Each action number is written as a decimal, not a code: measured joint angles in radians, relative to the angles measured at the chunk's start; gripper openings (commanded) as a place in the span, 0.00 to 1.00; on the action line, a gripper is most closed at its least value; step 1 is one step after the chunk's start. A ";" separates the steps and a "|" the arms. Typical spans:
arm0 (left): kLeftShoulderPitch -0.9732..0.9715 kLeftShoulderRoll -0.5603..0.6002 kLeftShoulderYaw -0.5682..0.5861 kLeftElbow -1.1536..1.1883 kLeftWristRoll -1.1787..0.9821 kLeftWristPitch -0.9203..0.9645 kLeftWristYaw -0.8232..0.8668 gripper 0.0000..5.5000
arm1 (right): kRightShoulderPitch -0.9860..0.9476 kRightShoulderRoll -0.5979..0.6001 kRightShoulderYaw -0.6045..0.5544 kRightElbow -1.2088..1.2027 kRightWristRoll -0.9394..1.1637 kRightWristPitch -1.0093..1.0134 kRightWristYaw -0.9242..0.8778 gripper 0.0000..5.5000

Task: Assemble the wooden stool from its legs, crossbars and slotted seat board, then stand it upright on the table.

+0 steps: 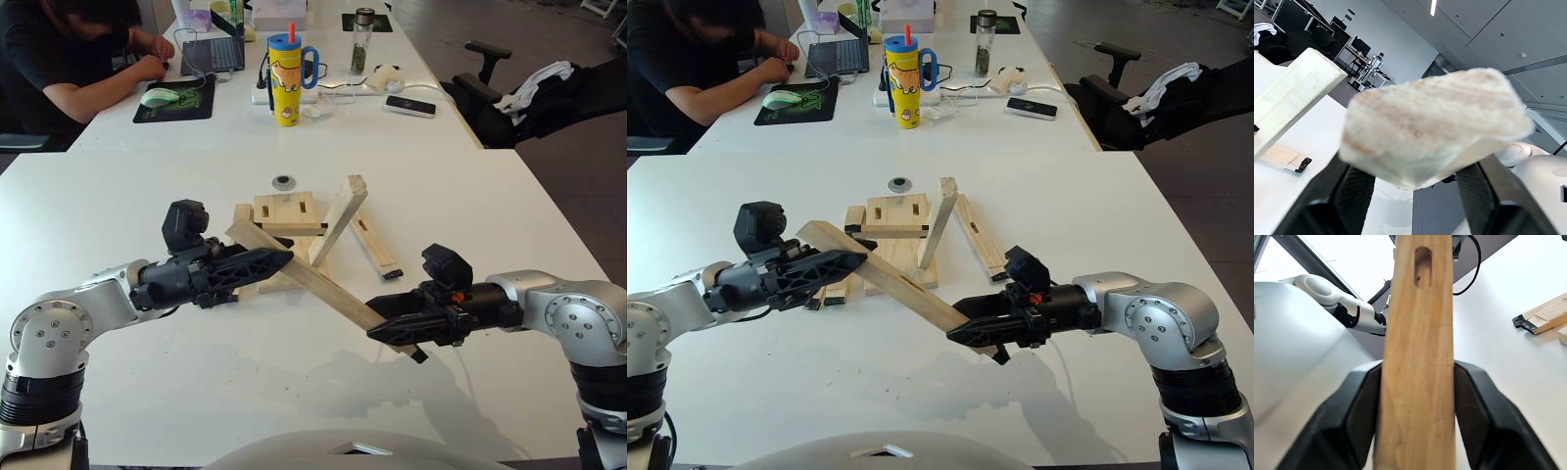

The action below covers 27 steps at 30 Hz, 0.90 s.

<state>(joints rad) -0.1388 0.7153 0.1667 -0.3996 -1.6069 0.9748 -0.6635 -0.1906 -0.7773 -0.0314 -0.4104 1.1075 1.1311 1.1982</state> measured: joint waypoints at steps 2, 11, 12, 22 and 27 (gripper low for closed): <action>0.000 0.000 0.001 0.001 0.000 0.003 0.000 0.38 | 0.000 0.000 0.001 0.000 0.000 0.000 0.000 0.38; 0.027 0.005 0.014 0.027 0.026 0.019 -0.018 0.38 | -0.016 -0.003 -0.005 0.056 0.031 0.016 0.003 0.57; 0.032 0.010 0.018 0.032 0.040 0.022 -0.024 0.38 | -0.016 -0.007 -0.010 0.062 0.042 0.018 0.013 0.60; 0.122 0.181 0.096 0.141 0.335 -0.008 -0.216 0.38 | 0.034 0.110 0.135 0.110 -0.254 -0.200 -0.157 0.71; 0.116 0.249 0.132 0.318 0.502 -0.077 -0.341 0.38 | 0.054 0.383 0.262 0.125 -0.361 -0.262 -0.403 0.71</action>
<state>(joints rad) -0.0223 0.9640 0.2987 -0.0820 -1.1047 0.8978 -1.0047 -0.1362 -0.3943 0.2310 -0.2849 0.7462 0.8693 0.7956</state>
